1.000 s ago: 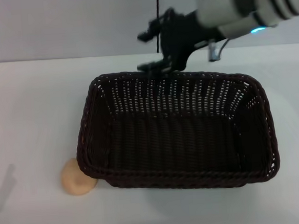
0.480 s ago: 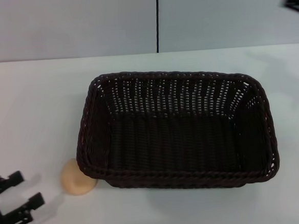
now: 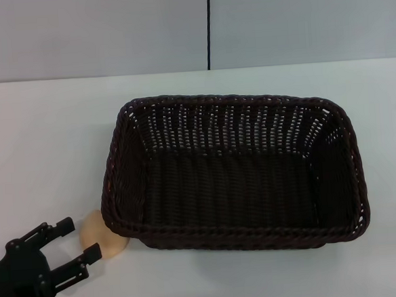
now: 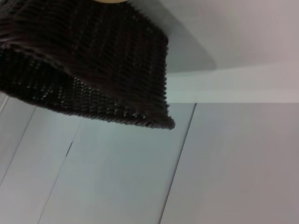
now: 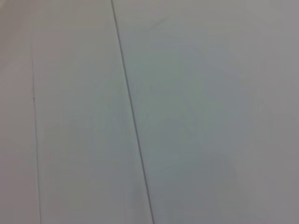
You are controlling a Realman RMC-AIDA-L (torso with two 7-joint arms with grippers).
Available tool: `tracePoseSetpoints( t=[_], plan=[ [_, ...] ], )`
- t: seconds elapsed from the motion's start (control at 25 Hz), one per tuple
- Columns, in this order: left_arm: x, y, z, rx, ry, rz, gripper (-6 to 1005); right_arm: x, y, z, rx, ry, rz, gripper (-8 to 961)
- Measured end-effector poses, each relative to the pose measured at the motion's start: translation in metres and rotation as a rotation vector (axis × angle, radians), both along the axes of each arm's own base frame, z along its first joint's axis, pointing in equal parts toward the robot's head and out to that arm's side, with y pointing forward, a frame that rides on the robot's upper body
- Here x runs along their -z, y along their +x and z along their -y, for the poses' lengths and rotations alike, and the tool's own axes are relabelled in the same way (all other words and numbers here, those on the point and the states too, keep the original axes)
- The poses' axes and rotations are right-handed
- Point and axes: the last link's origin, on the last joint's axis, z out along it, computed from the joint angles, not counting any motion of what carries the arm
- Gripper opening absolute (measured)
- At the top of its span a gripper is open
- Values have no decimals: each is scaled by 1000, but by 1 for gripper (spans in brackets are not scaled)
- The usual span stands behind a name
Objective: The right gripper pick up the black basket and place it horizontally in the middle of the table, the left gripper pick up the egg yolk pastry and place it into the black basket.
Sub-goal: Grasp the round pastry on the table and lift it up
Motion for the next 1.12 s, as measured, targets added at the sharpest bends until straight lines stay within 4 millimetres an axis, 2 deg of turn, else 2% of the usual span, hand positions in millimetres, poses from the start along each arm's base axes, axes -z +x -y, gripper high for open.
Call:
tracePoseSetpoints(
  t=[0.32, 0.64, 1.04, 1.12],
  plan=[
    [13, -5, -1, 0, 4, -56, 745, 0, 8, 4, 26, 7, -28, 636],
    [26, 1, -2, 12, -56, -43, 723, 2, 11, 2, 32, 6, -39, 636],
    [40, 3, -15, -49, -57, -31, 694, 11, 19, 4, 63, -4, -68, 637],
    [39, 2, -16, -55, -58, -32, 605, 13, 21, 5, 70, -3, -71, 637]
  ],
)
